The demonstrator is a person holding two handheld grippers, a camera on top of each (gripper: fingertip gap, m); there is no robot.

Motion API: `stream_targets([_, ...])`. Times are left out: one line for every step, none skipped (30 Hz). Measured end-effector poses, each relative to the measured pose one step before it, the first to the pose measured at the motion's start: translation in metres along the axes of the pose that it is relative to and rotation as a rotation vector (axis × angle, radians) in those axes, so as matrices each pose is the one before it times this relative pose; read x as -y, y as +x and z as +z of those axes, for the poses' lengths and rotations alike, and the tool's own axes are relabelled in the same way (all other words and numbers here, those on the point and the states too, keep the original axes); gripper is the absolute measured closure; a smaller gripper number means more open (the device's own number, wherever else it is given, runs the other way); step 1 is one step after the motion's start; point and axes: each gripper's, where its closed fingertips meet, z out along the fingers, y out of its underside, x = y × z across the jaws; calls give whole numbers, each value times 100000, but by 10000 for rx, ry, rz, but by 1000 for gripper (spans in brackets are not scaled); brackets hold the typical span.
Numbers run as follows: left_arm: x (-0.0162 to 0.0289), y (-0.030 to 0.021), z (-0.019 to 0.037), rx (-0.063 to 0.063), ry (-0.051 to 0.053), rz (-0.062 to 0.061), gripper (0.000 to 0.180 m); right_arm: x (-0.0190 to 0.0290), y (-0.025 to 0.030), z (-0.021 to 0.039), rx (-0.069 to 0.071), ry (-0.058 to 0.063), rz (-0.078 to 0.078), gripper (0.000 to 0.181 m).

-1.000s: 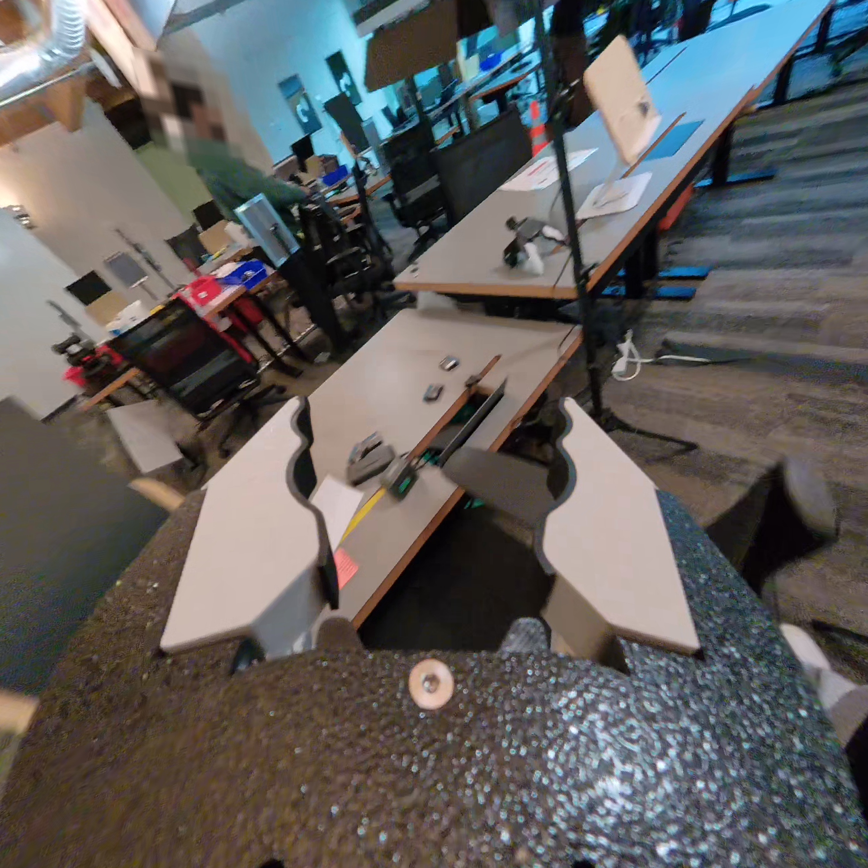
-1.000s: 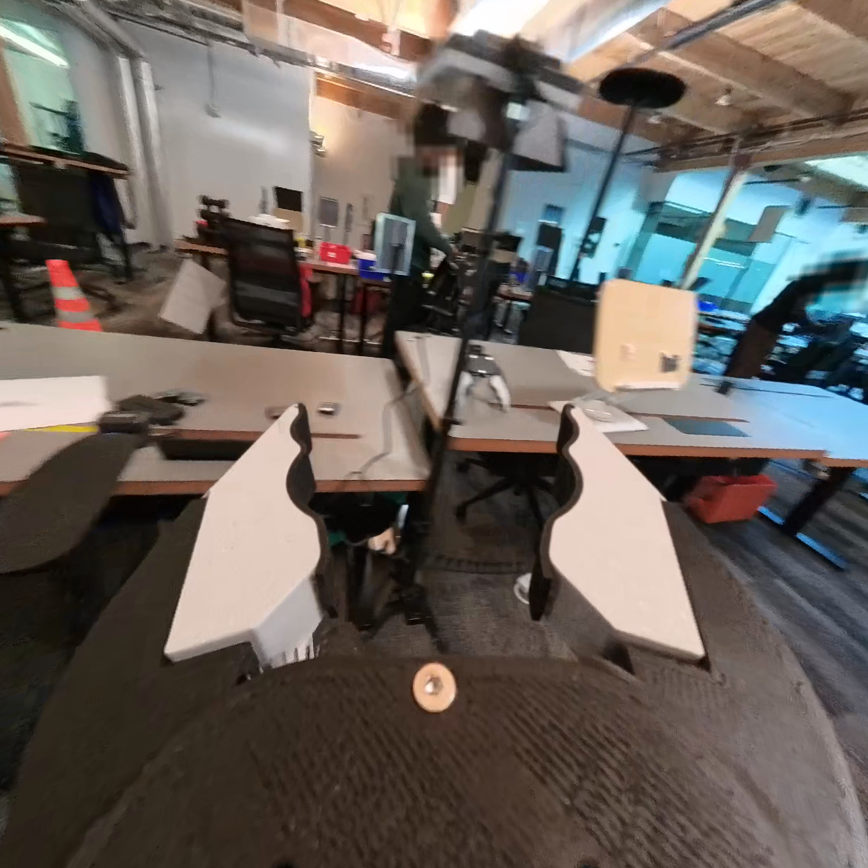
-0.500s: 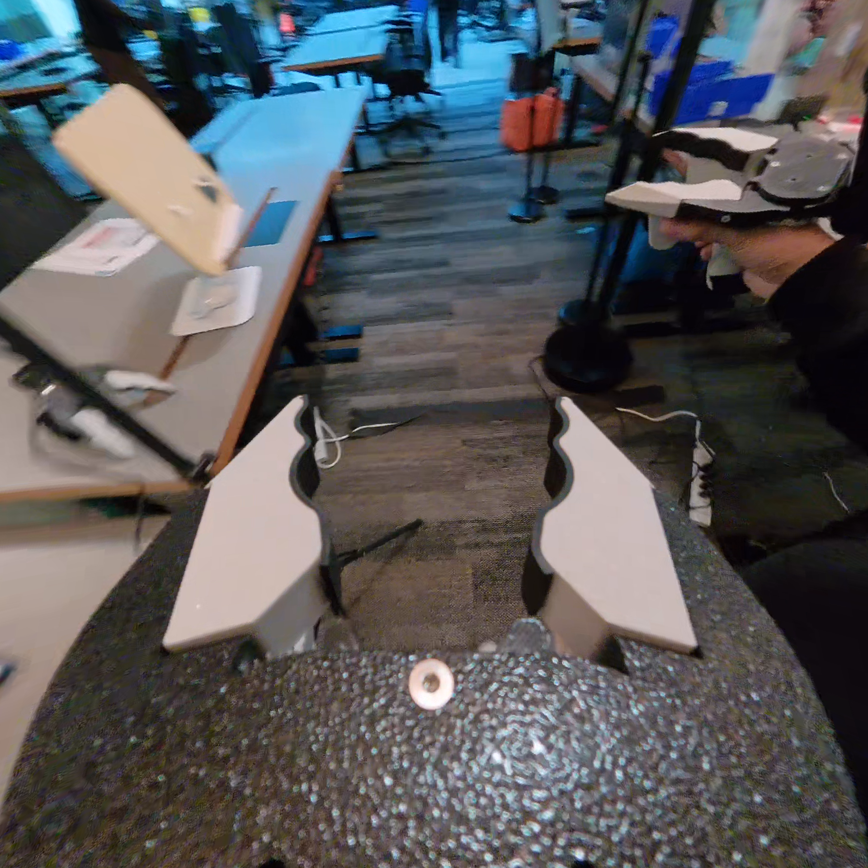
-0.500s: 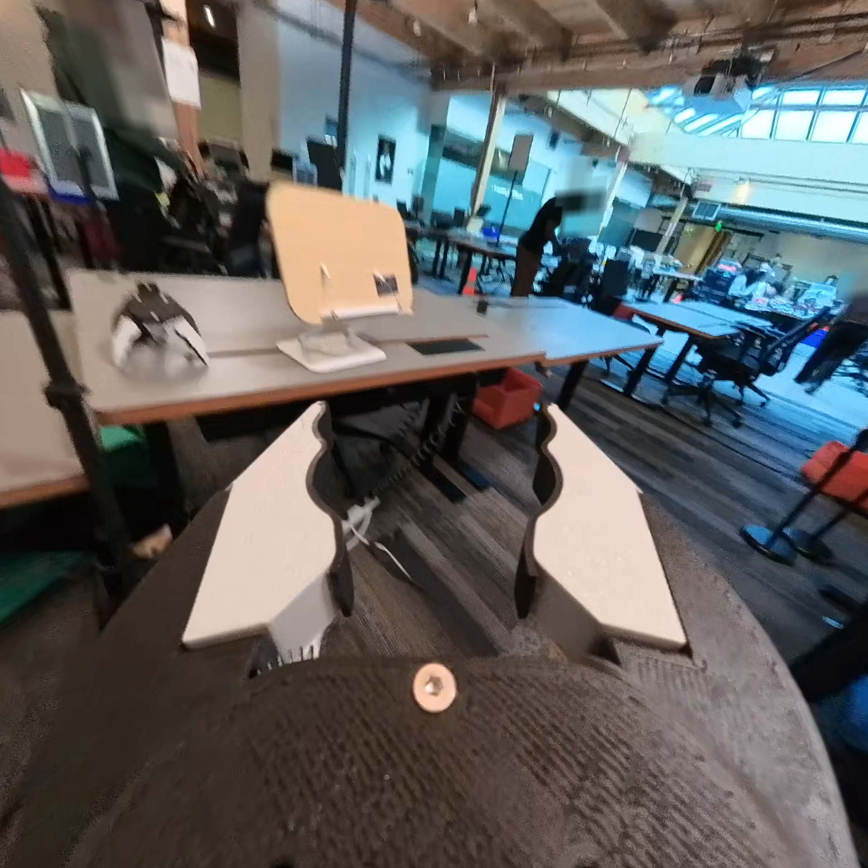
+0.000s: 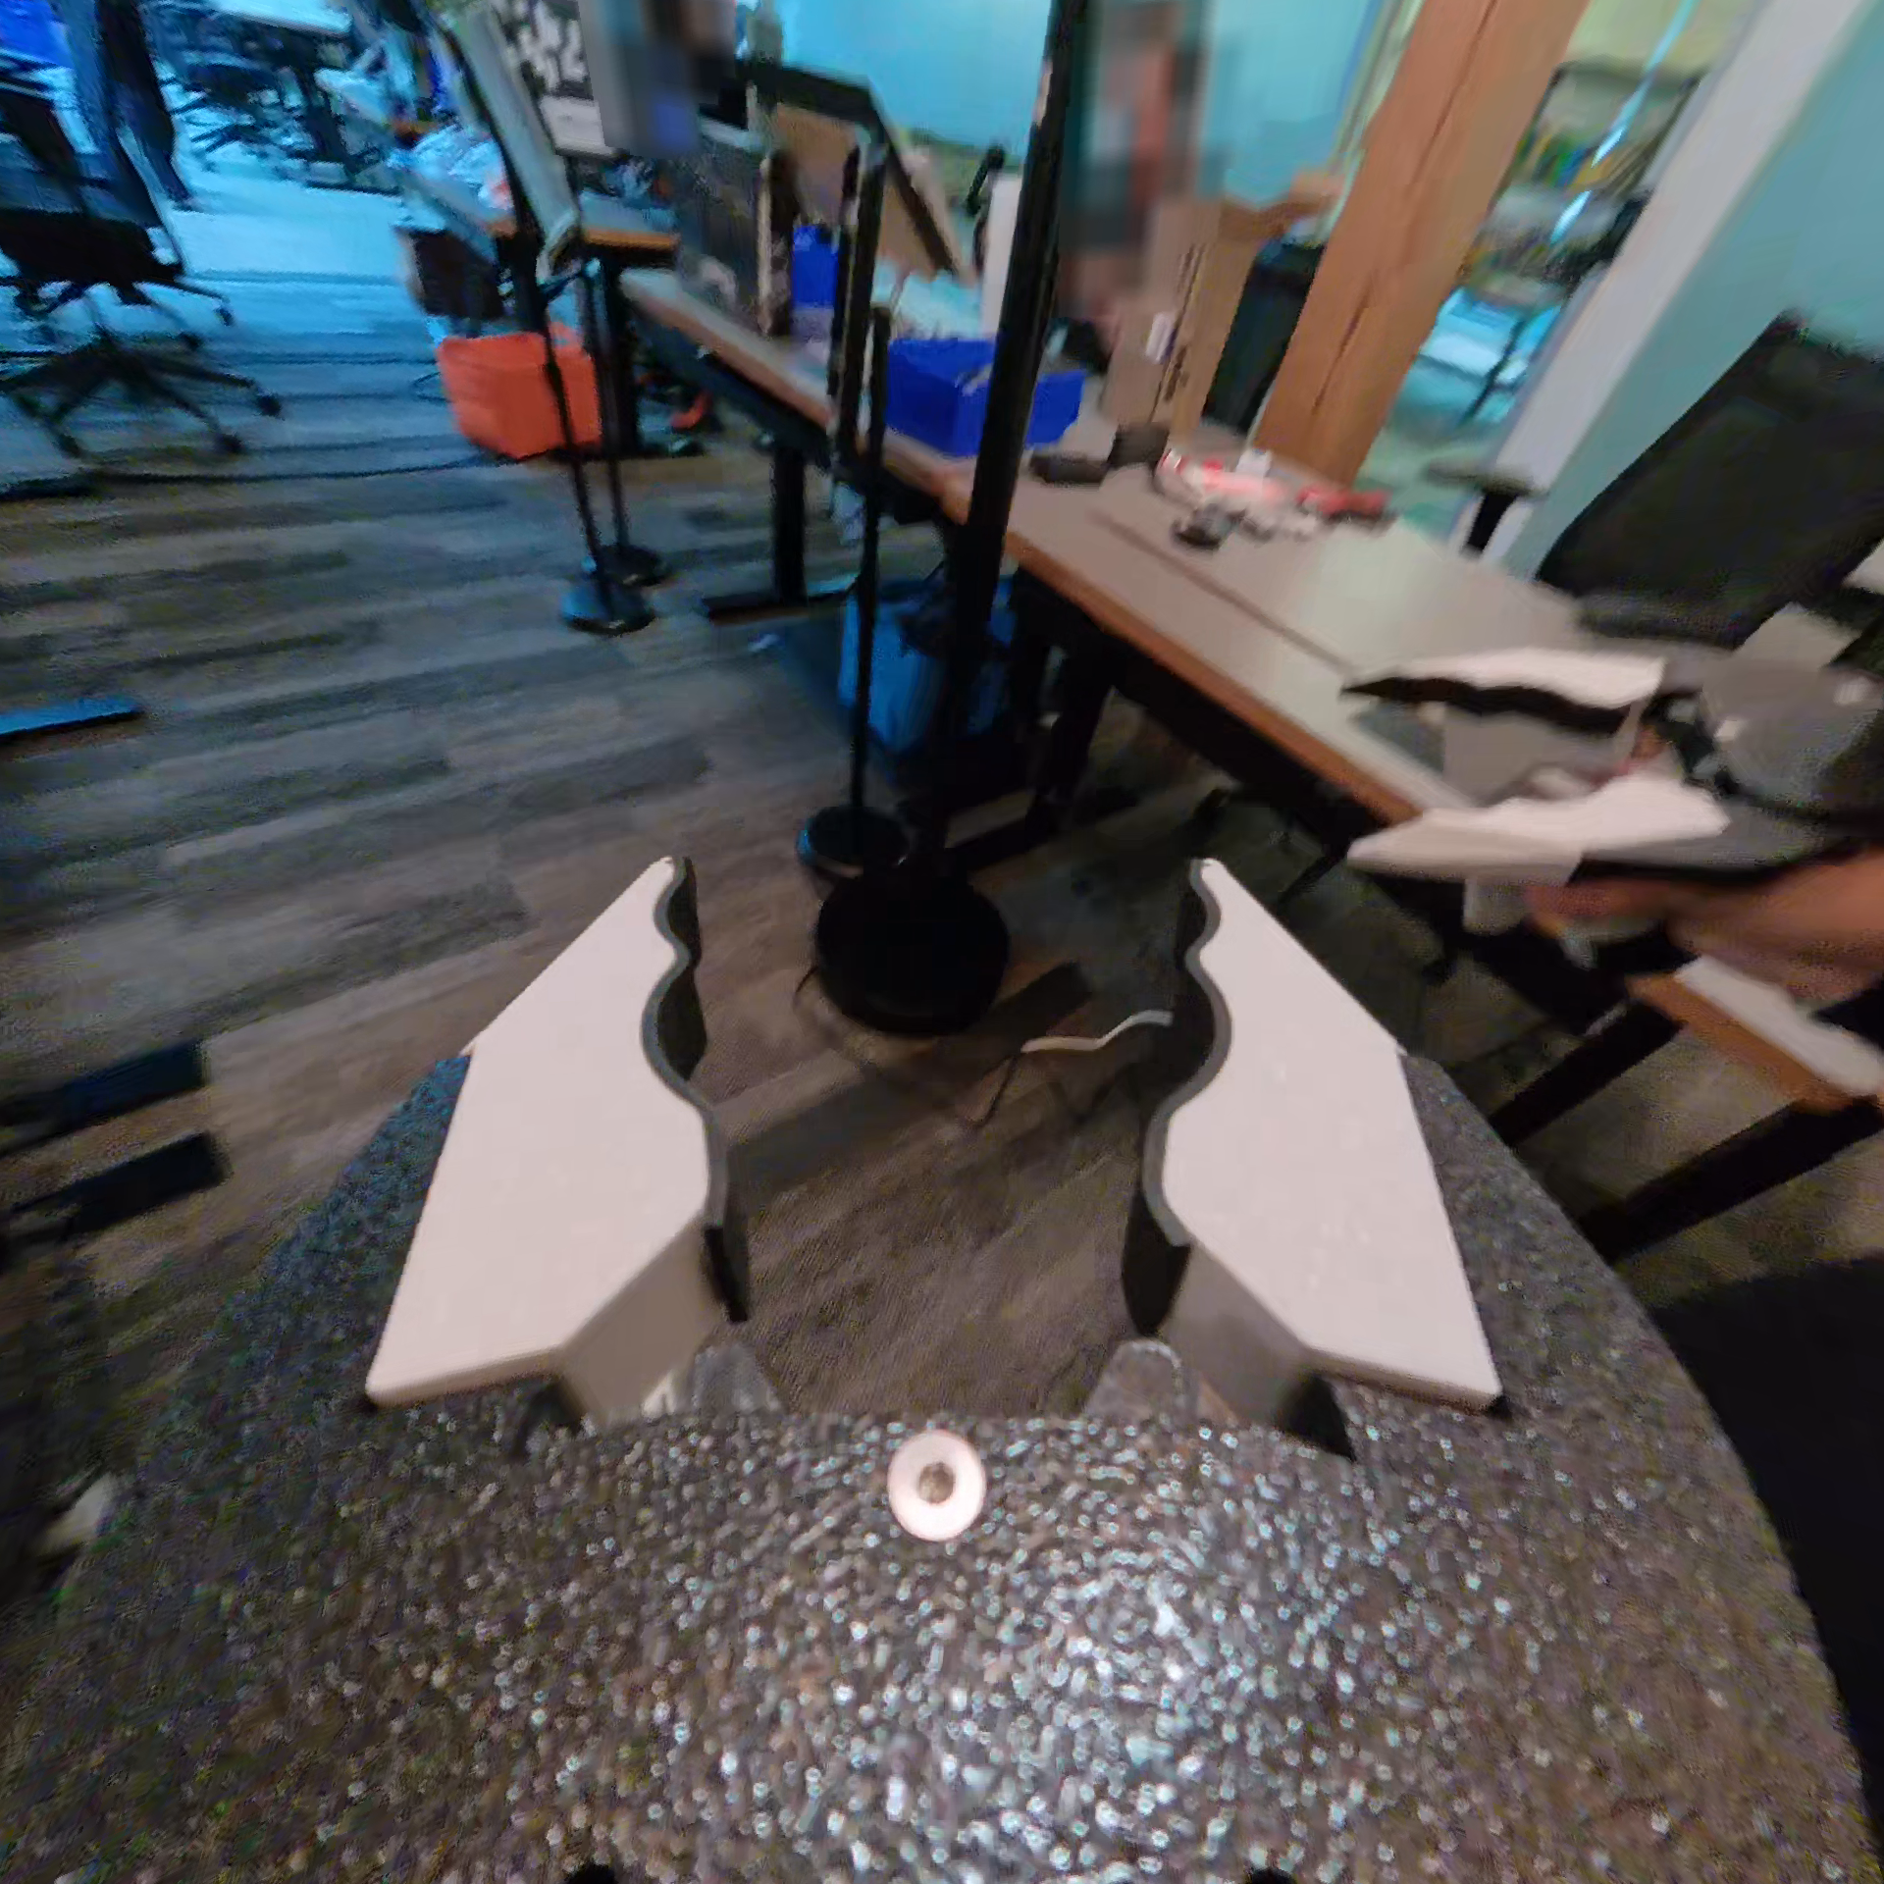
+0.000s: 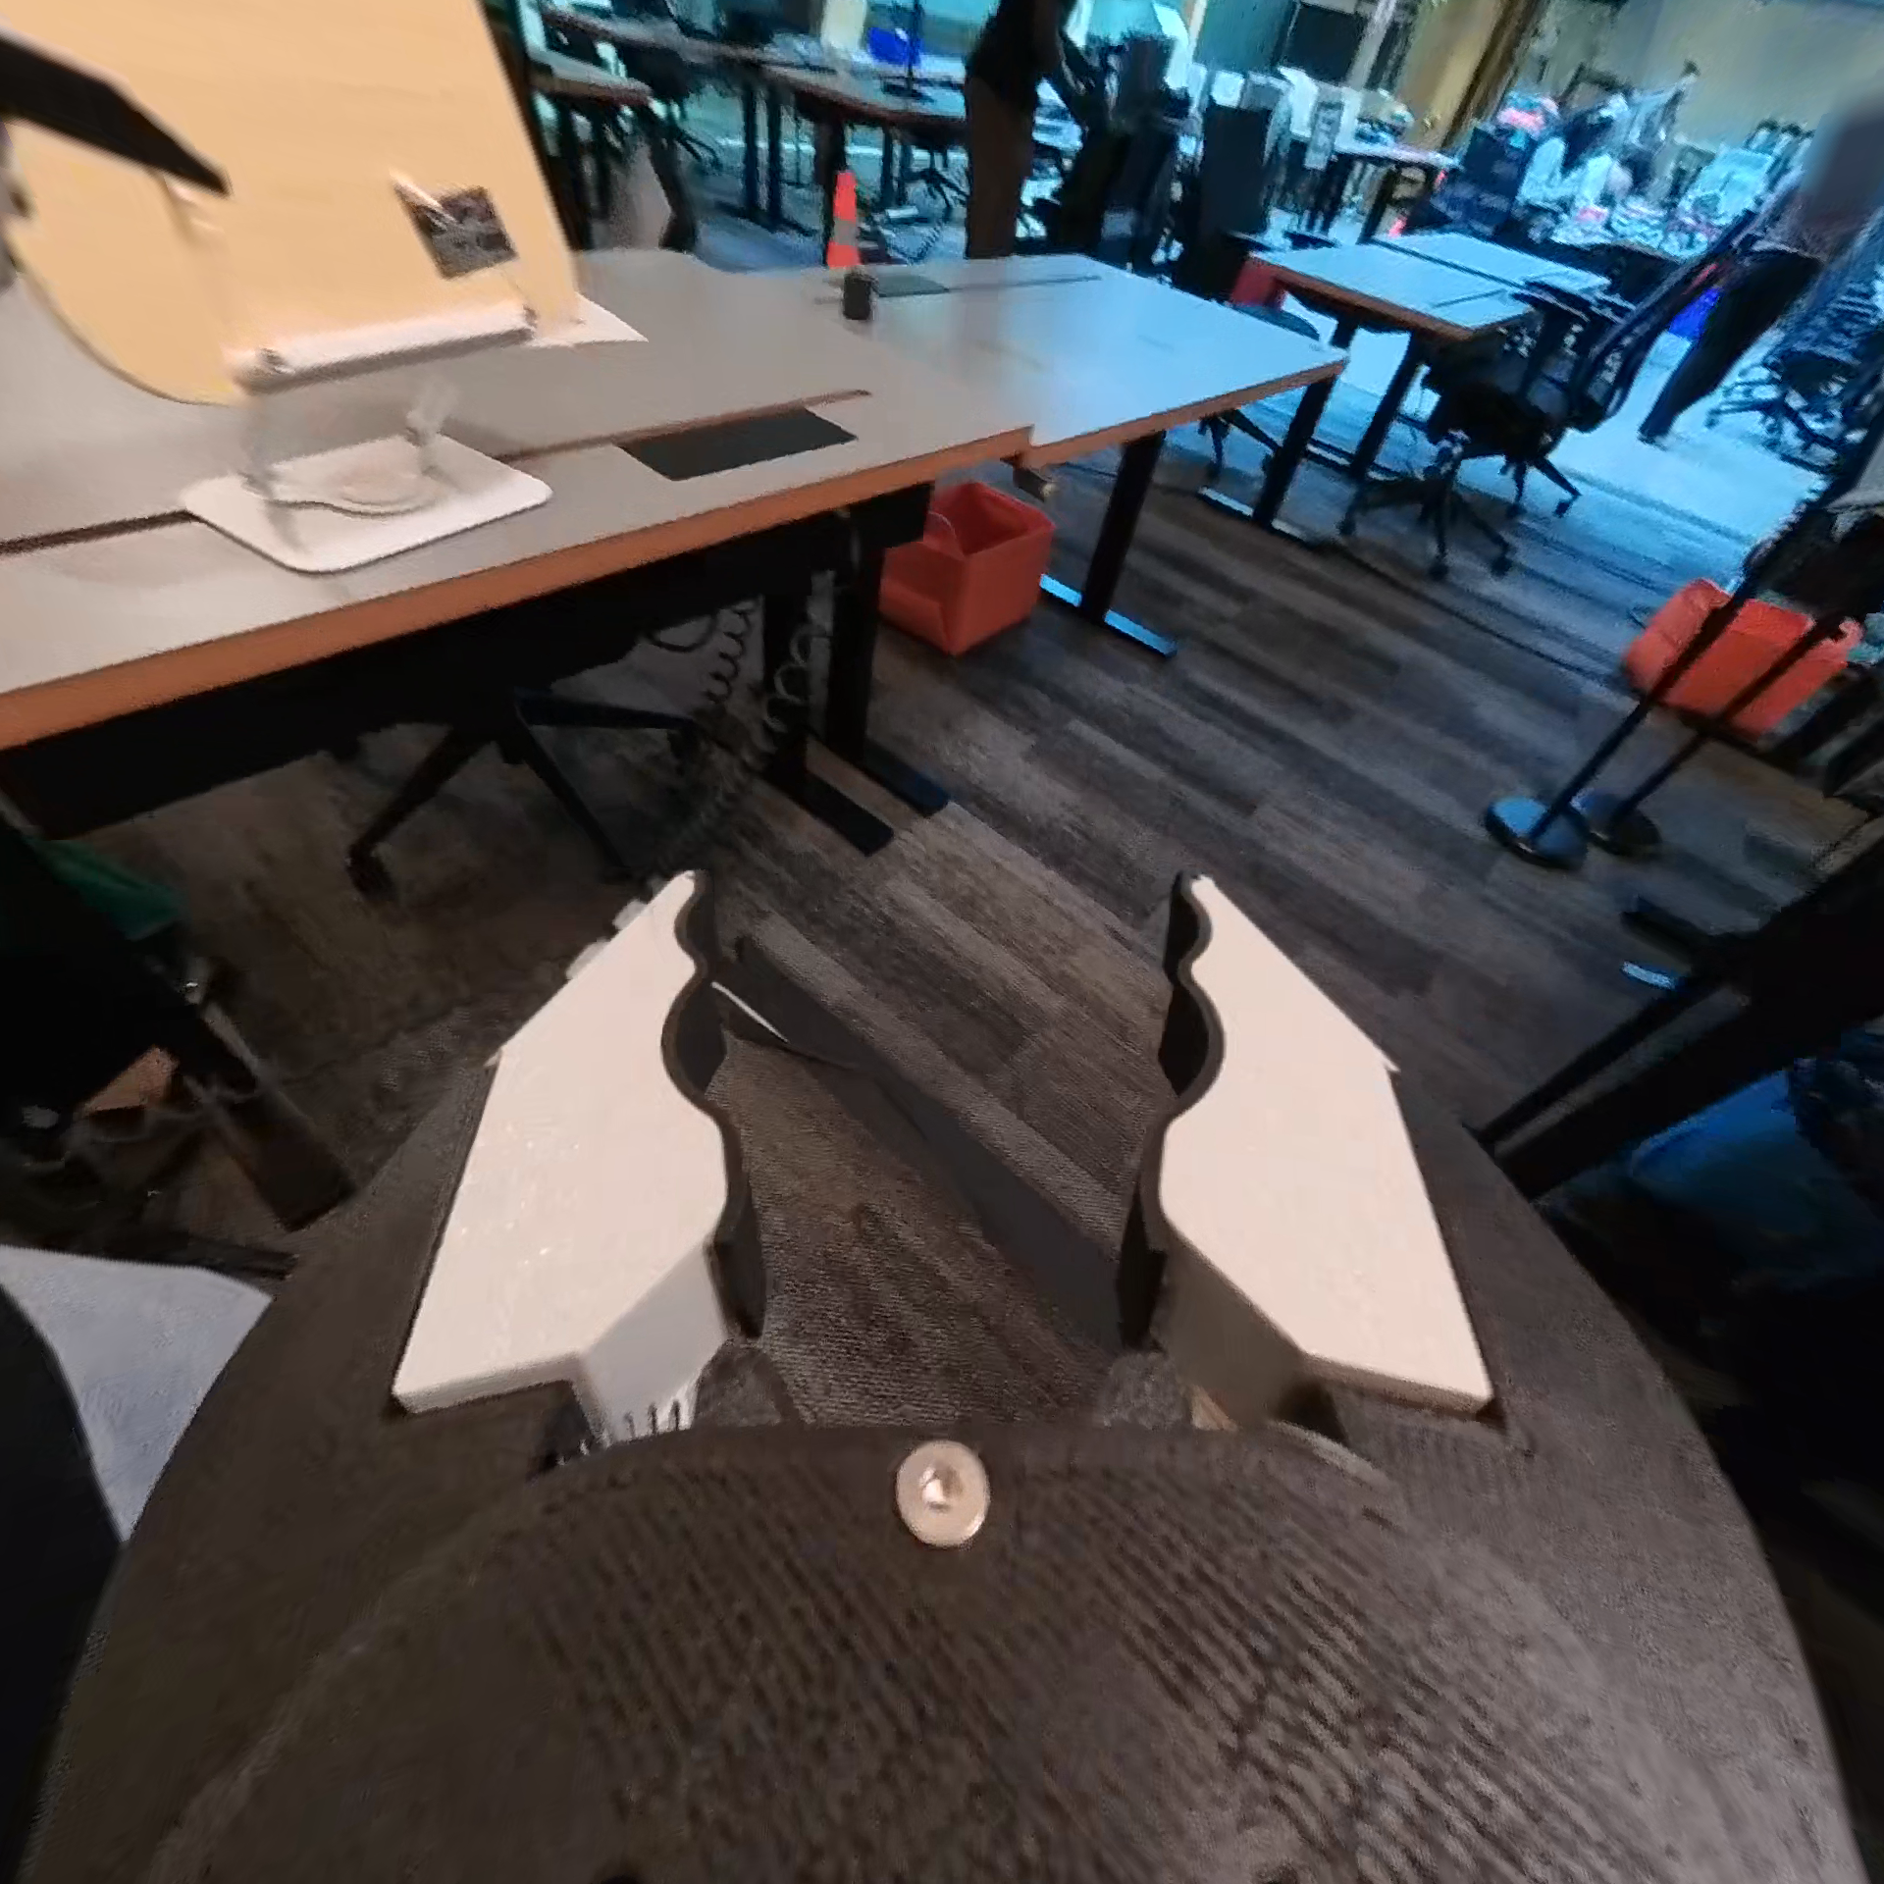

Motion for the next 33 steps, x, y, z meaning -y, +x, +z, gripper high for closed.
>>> stream_targets([1415, -1515, 1982, -378, 318, -276, 89, 448, 691, 1487, -84, -89, -92, 93])
stream_targets([1280, -1536, 1815, -288, 293, -185, 90, 383, 748, 1441, -95, -129, -136, 92])
stream_targets([960, -1641, 1867, -152, 145, 7, 90, 324, 831, 1335, -141, -165, -118, 91])
stream_targets([544, -1693, 1977, -51, -34, 191, 89, 361, 887, 1279, -158, -160, -45, 89])
stream_targets([219, -1700, 1939, 50, -186, 222, 87, 498, 933, 1254, -183, -67, 38, 88])
stream_targets([91, -1467, 1691, 112, -212, 131, 85, 591, 923, 1196, -205, 60, 100, 87])
stream_targets([217, -1270, 1533, 76, -79, 70, 84, 538, 865, 1112, -236, 139, 146, 87])
stream_targets([359, -1271, 1419, 72, 93, 27, 84, 610, 1051, 1689, -235, 133, 138, 86])
stream_targets([390, -1350, 1296, 142, 184, -44, 85, 353, 820, 1570, -169, 68, 100, 85])
stream_targets([274, -1368, 1255, 134, 148, -90, 86, 261, 756, 1919, -61, -5, 41, 85])
stream_targets([85, -1321, 1251, 39, 27, -105, 86, 198, 851, 2036, -56, -26, -34, 85])
stream_targets([-11, -1384, 1265, 6, -88, -91, 86, 252, 1107, 2175, -122, 25, -78, 87])
stream_targets([-31, -1571, 1281, 64, -118, -31, 86, 242, 1203, 2418, -38, 44, -62, 88])
stream_targets([59, -1751, 1300, 150, -76, 35, 86, 166, 1040, 2488, 92, 19, 3, 87])
stream_targets([211, -1922, 1352, 197, -10, 76, 87, 226, 1186, 2731, 168, 23, 46, 86])
stream_targets([259, -1980, 1440, 199, 27, 83, 89, 32, 767, 1854, 200, 48, 66, 86])
stream_targets([265, -2106, 1574, 213, 27, 35, 90, 281, 1243, 2920, 213, 64, 79, 86])
stream_targets([315, -2174, 1791, 235, 23, -58, 91, 393, 1290, 2896, 222, 106, 64, 86])
stream_targets([390, -1850, 1721, 204, 17, -135, 91, 462, 1362, 2970, 237, 153, 12, 86])
stream_targets([555, -1732, 1765, 165, -8, -149, 91, 459, 1508, 3049, 210, 114, 11, 87])
stream_targets([702, -1781, 1851, 192, -50, -123, 91, 491, 1609, 3110, 191, 2, 123, 88])
stream_targets([821, -1716, 1682, 246, -60, -107, 91, 747, 1311, 2666, 239, 21, 248, 88])
stream_targets([956, -1577, 1622, 235, -3, -102, 91, 1373, 1340, 2897, 325, 203, 256, 88])
stream_targets([1036, -1385, 1548, 179, 84, -81, 91, 1540, 1043, 2617, 353, 355, 156, 90])
stream_targets([980, -1300, 1485, 174, 122, -21, 91, 1389, 1197, 2694, 267, 354, 44, 92])
stream_targets([828, -1420, 1553, 250, 78, 57, 91, 988, 1390, 2829, 179, 230, 20, 93])
stream_targets([595, -1514, 1557, 349, -5, 80, 91, 764, 1114, 2603, 203, 96, 75, 93])
stream_targets([471, -1483, 1619, 379, -47, 44, 91, 630, 986, 2461, 231, 36, 138, 92])
stream_targets([498, -1312, 1718, 320, -16, -2, 91, 544, 1031, 2212, 167, 8, 111, 92])
stream_targets([508, -1143, 1875, 246, 31, -36, 91, 436, 1107, 2014, 68, -12, 2, 92])
stream_targets([487, -1022, 2066, 190, 47, -49, 92, 336, 1218, 1840, 45, 11, -136, 91])
stream_targets([428, -937, 2287, 125, 42, -37, 92, 274, 1462, 1668, -21, 17, -221, 92])
stream_targets([382, -885, 2497, 68, 8, -8, 92, -2, 1719, 1708, -96, -49, -221, 92])
